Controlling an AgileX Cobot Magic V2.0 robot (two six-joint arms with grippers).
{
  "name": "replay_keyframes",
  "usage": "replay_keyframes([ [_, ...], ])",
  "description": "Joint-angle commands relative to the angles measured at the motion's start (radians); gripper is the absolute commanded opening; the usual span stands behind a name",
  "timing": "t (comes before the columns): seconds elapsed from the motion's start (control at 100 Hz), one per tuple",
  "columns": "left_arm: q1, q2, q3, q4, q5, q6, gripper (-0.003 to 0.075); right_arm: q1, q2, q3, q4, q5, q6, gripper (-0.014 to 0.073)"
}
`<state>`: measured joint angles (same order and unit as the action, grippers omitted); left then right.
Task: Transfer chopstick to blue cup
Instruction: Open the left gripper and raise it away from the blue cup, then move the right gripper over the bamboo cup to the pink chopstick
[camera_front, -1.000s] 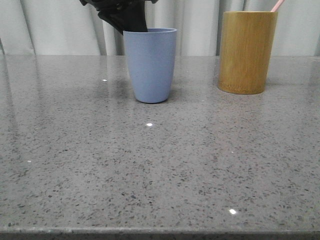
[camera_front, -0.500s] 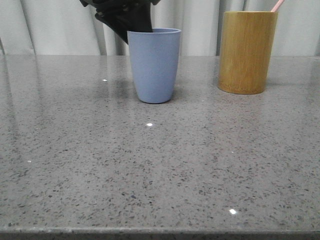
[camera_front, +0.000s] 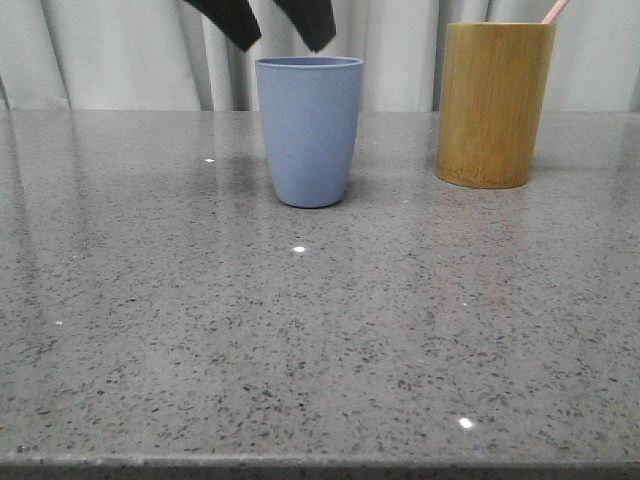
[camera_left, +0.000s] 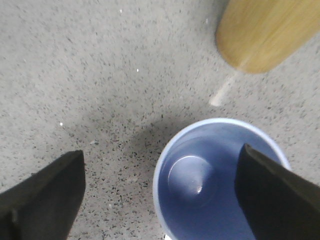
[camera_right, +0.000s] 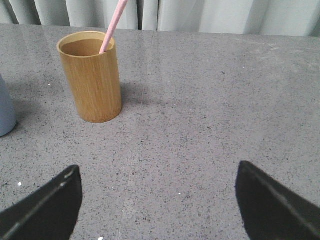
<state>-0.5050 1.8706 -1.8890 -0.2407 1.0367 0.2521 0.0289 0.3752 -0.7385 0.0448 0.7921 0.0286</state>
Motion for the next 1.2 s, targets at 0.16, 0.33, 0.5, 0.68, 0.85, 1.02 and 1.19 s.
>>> replay_keyframes([
  [0.16,0.126,-0.194,-0.034,-0.02,-0.056,-0.057,0.0589,-0.007,0.019,-0.029,-0.002,-0.087,-0.006,0.0621],
  [0.33,0.259,-0.331,0.079,-0.03,-0.048,-0.059,0.0589,-0.007,0.019,-0.029,-0.002,-0.091,-0.006,0.0621],
  [0.5,0.359,-0.512,0.295,-0.03,-0.127,-0.059,0.0589,-0.007,0.019,-0.029,-0.002,-0.097,-0.006,0.0621],
  [0.68,0.399,-0.737,0.596,-0.064,-0.273,-0.059,0.0589,-0.007,0.019,-0.029,-0.002,-0.101,-0.006,0.0621],
  [0.85,0.399,-0.937,0.884,-0.082,-0.403,-0.059,0.0589,-0.007,0.019,-0.029,-0.002,-0.104,-0.006,0.0621],
  [1.02,0.399,-1.095,1.111,-0.059,-0.466,-0.059,0.0589,-0.007,0.019,-0.029,0.0,-0.104,-0.006,0.0621],
  [1.19,0.399,-1.194,1.226,-0.059,-0.475,-0.059,0.0589,-0.007,0.032,-0.029,0.025,-0.161,-0.006,0.0621],
])
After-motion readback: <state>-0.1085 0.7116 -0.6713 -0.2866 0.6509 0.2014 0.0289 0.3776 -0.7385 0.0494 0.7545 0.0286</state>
